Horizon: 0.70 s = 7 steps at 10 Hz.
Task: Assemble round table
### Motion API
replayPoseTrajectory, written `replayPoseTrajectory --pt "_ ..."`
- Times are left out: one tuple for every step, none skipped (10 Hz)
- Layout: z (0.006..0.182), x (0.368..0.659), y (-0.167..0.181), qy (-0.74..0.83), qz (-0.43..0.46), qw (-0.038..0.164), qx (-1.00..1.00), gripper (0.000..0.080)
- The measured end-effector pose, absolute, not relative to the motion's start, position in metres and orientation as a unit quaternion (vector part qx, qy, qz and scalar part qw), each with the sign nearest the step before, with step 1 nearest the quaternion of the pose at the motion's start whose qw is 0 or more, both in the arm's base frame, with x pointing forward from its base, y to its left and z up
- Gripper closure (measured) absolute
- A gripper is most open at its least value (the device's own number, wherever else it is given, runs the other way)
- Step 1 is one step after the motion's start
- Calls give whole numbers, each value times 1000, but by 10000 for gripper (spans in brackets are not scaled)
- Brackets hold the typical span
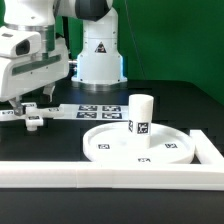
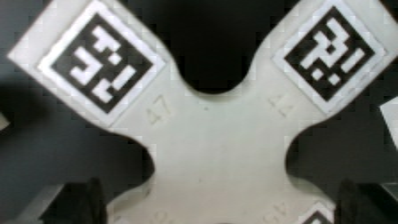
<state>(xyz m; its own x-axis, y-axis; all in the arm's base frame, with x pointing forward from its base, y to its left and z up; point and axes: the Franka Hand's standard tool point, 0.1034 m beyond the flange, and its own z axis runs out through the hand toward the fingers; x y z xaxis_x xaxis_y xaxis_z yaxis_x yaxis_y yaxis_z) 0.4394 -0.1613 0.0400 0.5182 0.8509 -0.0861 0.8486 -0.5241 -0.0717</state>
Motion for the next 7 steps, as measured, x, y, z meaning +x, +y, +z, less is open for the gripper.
replayPoseTrajectory --pt "38 438 -162 -488 57 12 -871 151" --pt "38 437 -163 -487 57 12 -872 151" --pt "38 437 -164 -486 57 12 -872 151" --pt "37 436 -164 -486 58 13 -872 151" --pt "36 436 -164 -486 59 13 -872 151" --pt "34 435 -163 -486 60 14 -872 151" --pt "33 434 -163 -486 62 15 -872 151"
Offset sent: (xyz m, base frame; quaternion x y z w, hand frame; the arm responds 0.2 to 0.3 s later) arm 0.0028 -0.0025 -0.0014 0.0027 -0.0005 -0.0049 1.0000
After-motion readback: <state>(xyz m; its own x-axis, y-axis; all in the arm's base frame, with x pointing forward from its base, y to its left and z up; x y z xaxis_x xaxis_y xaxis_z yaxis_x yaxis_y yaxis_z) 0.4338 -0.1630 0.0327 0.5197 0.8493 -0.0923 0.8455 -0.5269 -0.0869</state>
